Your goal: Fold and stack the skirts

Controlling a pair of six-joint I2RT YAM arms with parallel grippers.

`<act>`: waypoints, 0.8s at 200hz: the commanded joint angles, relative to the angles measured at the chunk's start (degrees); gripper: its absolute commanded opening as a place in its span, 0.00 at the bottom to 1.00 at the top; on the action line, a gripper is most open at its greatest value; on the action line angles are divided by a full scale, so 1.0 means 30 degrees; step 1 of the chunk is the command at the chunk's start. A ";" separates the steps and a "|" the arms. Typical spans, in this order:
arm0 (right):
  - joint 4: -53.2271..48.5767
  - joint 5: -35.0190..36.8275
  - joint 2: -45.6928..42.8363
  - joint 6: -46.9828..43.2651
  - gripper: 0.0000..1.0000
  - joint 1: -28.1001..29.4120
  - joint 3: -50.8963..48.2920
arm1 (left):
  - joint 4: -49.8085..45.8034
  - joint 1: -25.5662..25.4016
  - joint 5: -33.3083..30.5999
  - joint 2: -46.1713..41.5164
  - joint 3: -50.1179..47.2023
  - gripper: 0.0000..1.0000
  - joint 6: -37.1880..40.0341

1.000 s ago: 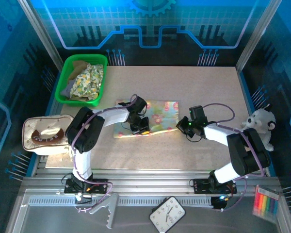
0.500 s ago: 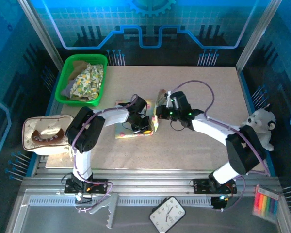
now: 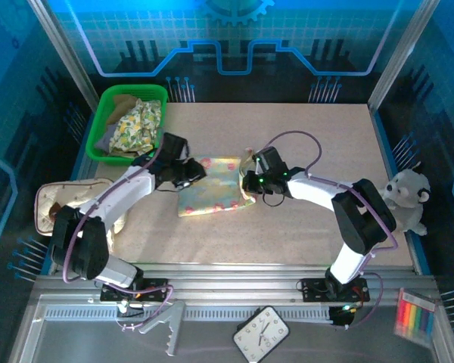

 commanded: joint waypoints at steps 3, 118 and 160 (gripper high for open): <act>-0.1143 0.0504 -0.0859 -0.1235 0.00 -0.0022 0.0789 | -0.1885 0.1314 -0.2674 0.0720 -0.2272 0.20 0.0894; -0.7008 -0.2062 0.3796 -0.9727 0.00 0.4701 0.9149 | 0.1395 0.1379 0.0270 0.2935 -0.4289 0.00 -0.0225; -0.8514 -0.1794 0.6632 -0.8525 0.00 0.5948 1.1668 | 0.1198 0.1526 0.0444 0.2145 -0.4546 0.00 -0.0373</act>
